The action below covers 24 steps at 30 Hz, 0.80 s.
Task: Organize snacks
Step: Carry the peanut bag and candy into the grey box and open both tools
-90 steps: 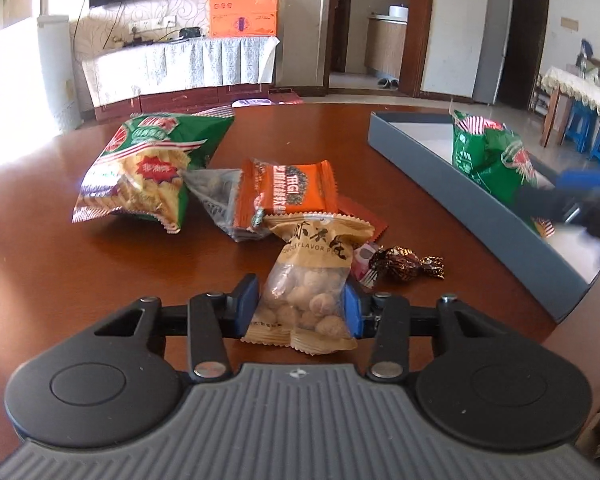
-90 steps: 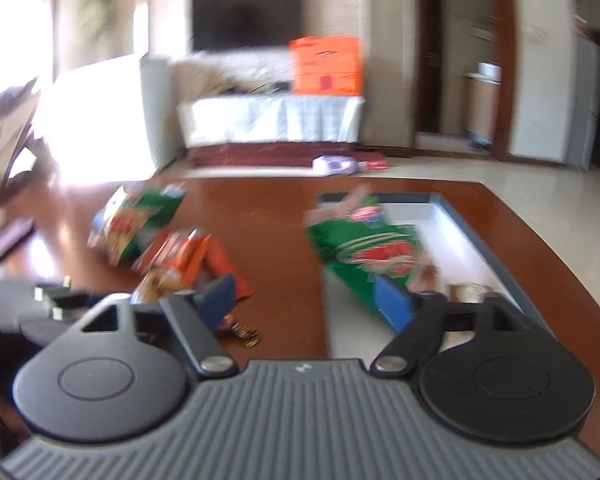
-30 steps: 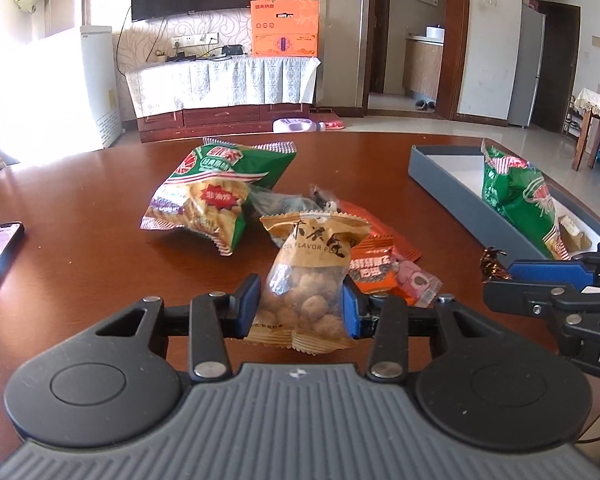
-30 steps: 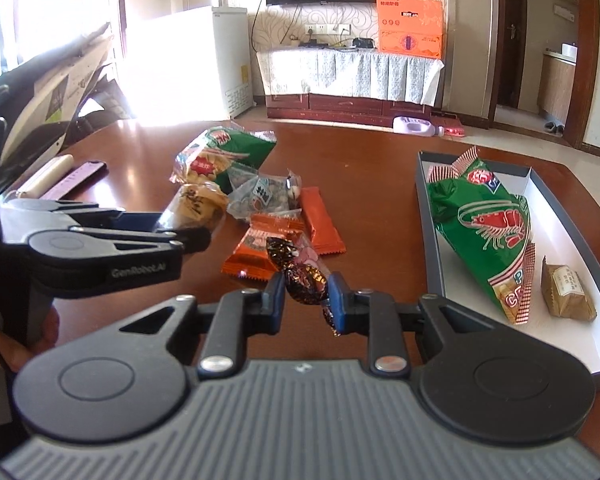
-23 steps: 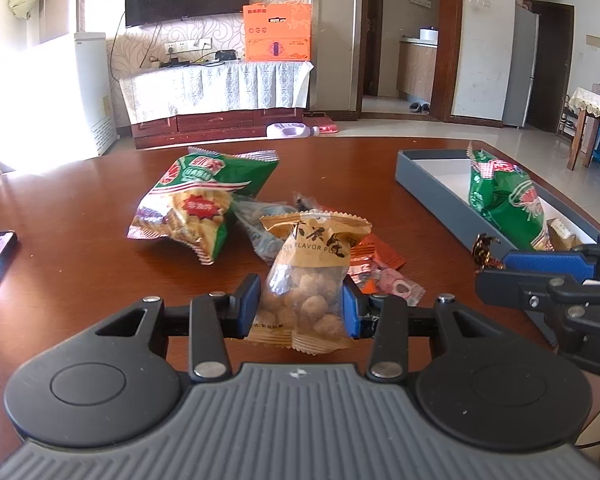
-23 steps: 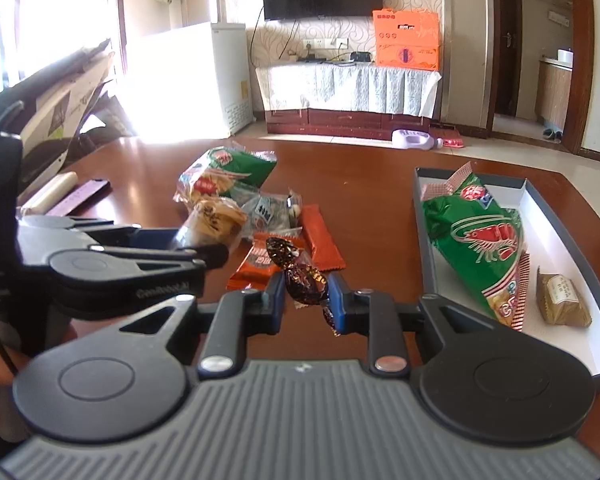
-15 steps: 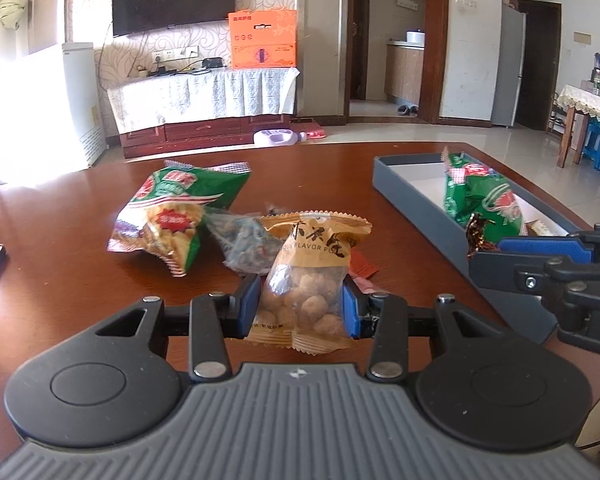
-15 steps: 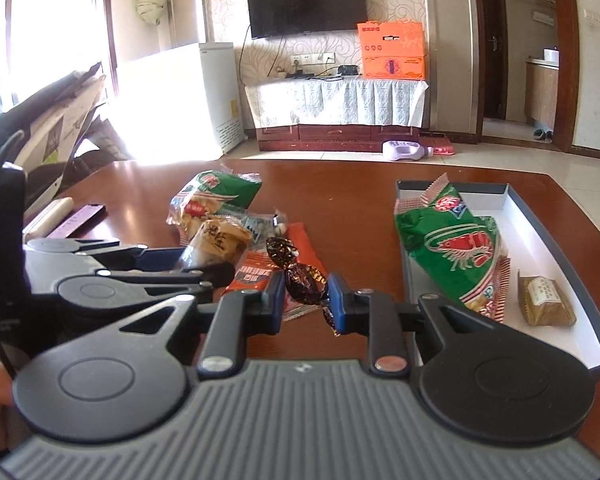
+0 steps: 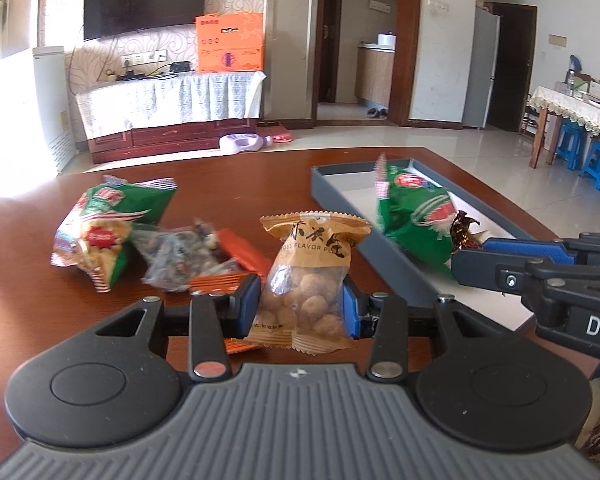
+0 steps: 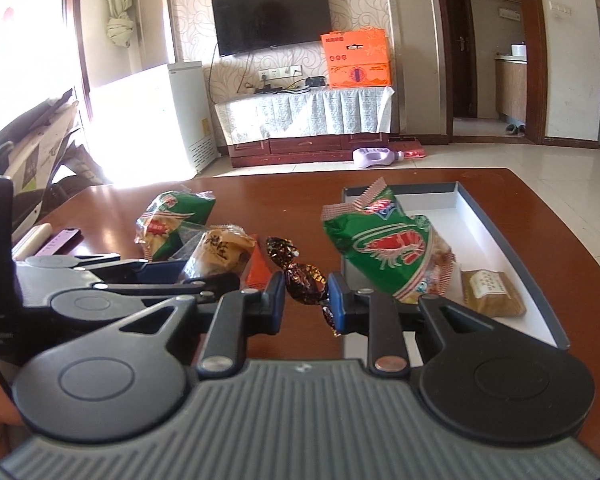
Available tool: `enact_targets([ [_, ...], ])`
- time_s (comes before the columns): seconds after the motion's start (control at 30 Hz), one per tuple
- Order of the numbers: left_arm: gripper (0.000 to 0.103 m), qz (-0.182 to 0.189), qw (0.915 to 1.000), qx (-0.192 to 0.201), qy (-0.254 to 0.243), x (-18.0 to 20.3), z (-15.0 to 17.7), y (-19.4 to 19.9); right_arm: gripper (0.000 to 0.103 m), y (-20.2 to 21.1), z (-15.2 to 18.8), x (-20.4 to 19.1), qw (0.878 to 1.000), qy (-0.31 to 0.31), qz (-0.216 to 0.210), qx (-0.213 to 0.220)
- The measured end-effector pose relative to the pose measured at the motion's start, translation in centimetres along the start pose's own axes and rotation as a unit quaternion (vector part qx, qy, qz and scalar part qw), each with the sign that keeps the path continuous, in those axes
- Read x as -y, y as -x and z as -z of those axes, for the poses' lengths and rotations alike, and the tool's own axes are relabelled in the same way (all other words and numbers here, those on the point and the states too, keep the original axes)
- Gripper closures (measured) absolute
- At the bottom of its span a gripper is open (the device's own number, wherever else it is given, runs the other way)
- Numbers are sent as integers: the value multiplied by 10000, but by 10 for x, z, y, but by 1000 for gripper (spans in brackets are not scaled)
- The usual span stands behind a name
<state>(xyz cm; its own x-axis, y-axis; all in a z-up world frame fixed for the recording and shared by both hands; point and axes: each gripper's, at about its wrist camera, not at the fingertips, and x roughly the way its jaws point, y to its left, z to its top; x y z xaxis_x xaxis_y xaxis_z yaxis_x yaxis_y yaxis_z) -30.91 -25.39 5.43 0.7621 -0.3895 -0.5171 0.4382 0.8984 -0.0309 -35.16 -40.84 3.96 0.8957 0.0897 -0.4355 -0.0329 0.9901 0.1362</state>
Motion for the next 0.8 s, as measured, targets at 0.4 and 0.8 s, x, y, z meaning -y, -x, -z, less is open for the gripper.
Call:
enact_targets([
  [0.4, 55, 277, 9996, 16, -68, 34, -7, -9, 77, 15, 4, 28, 9993, -254, 215, 149],
  [0.8, 55, 641, 9974, -45, -323, 55, -16, -21, 77, 22, 7, 48, 9973, -564, 404, 224],
])
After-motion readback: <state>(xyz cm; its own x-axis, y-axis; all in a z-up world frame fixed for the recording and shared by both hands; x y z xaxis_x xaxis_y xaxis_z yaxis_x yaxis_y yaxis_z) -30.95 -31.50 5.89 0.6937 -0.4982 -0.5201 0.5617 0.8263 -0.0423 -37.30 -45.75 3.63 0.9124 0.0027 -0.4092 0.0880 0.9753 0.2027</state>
